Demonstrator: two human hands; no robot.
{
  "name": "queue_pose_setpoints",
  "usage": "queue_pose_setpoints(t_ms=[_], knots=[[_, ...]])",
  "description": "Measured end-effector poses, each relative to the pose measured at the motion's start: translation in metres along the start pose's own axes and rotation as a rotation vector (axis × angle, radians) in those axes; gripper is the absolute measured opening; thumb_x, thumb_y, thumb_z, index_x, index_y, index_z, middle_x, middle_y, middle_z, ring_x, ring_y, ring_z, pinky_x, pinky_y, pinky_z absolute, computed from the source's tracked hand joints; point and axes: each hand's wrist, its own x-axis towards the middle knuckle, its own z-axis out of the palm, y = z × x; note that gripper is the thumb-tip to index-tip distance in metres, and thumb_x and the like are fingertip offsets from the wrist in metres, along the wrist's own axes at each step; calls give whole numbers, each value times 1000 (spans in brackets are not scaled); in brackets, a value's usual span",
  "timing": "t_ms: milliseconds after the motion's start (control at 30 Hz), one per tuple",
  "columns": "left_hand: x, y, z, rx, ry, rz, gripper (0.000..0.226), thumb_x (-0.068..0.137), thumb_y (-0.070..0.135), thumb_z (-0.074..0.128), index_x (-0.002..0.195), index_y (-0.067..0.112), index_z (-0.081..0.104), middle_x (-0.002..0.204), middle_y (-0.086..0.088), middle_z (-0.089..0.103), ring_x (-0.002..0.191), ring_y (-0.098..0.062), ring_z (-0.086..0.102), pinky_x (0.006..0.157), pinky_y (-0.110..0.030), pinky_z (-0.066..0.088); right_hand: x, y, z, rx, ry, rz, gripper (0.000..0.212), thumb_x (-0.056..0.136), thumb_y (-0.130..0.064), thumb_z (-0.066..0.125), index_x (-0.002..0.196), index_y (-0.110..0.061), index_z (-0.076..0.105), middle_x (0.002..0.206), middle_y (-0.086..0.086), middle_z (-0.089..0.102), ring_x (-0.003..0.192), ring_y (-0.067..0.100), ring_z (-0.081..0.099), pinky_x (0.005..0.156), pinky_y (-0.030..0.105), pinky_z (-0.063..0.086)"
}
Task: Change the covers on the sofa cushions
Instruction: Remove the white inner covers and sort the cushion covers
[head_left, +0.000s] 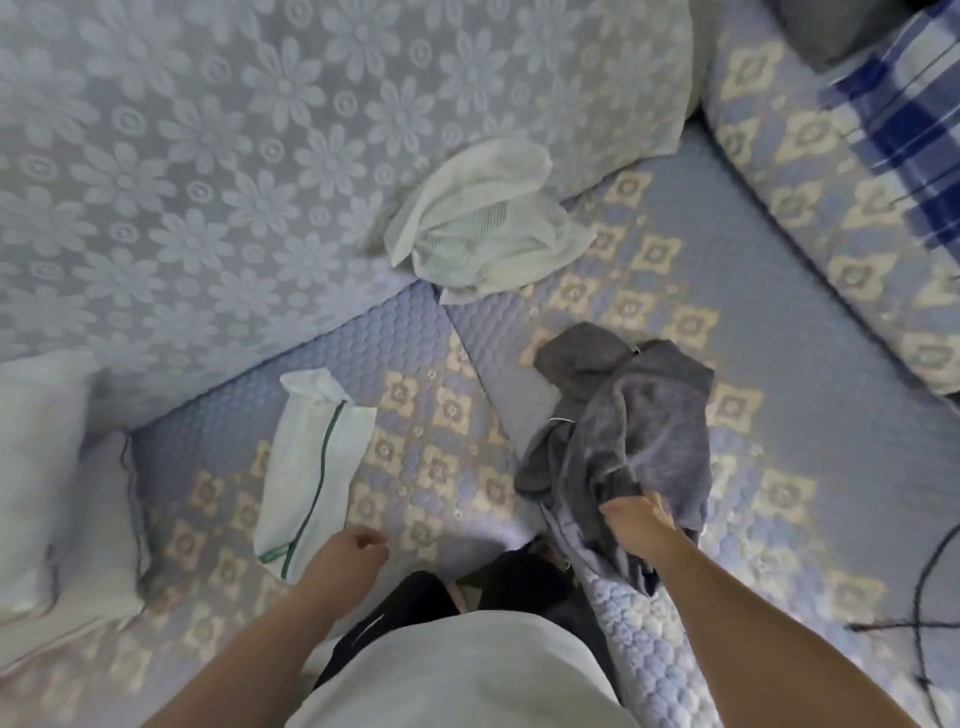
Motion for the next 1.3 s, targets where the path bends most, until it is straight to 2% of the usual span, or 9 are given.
queue_pose_setpoints(t_ms=[200,433,567,733,833,933,1033,1133,1300], knots=[[-18,14,15,41,-33,65,13,97,16,59,106,22,67,110,-2,68,101,-18,61,80,-26,42,-2,10,19,-31,-64,-32,36,104,-16,39,134,-10,58,143,11,52,134,32,44,109,41,39],[-49,32,12,-83,-211,129,14,98,15,54,89,15,64,87,-8,61,78,-21,55,74,-32,40,-79,1,-20,817,353,202,31,101,-14,47,111,-19,75,121,8,68,96,23,58,83,32,48],[-78,72,10,-365,-379,181,19,98,19,64,115,15,70,110,-14,73,97,-24,70,85,-31,53,-143,-34,-91,828,391,-102,26,101,-17,55,95,-30,77,109,-4,72,99,16,65,83,34,53],[-140,133,-2,-267,-531,711,63,88,31,78,141,44,47,143,14,51,124,0,56,108,-35,49,-261,-105,-186,1157,284,-632,25,99,-13,58,114,-24,75,116,3,74,112,20,67,100,46,53],[-176,158,-7,-288,-82,1021,101,76,52,81,152,52,15,158,21,14,145,4,25,116,-26,36,-328,-142,-222,1364,23,-933,44,93,-13,58,136,-11,56,127,13,68,114,28,66,88,40,59],[-188,165,-30,-504,385,1128,96,76,51,81,145,61,14,157,24,12,148,2,18,118,-29,27,-376,-165,-242,1213,-36,-1152,61,89,-19,62,147,-18,42,134,12,64,116,31,65,75,42,60],[-184,165,-74,-630,361,1040,94,74,58,72,145,59,10,155,23,17,142,2,25,122,-39,29,-407,-182,-260,1083,123,-1223,68,87,-13,64,150,-21,40,125,8,67,91,22,67,54,32,56],[-189,165,-111,-711,306,1121,82,81,68,67,147,61,19,156,28,24,140,8,32,118,-31,32,-421,-191,-270,972,241,-1257,72,85,-10,60,152,-23,38,116,-4,71,74,15,62,48,28,48],[-200,172,-145,-669,436,1167,72,100,12,56,151,53,25,156,23,27,141,2,33,116,-27,29,-430,-204,-270,742,188,-1370,72,90,13,55,149,-28,45,128,-5,66,67,23,58,52,28,51]])
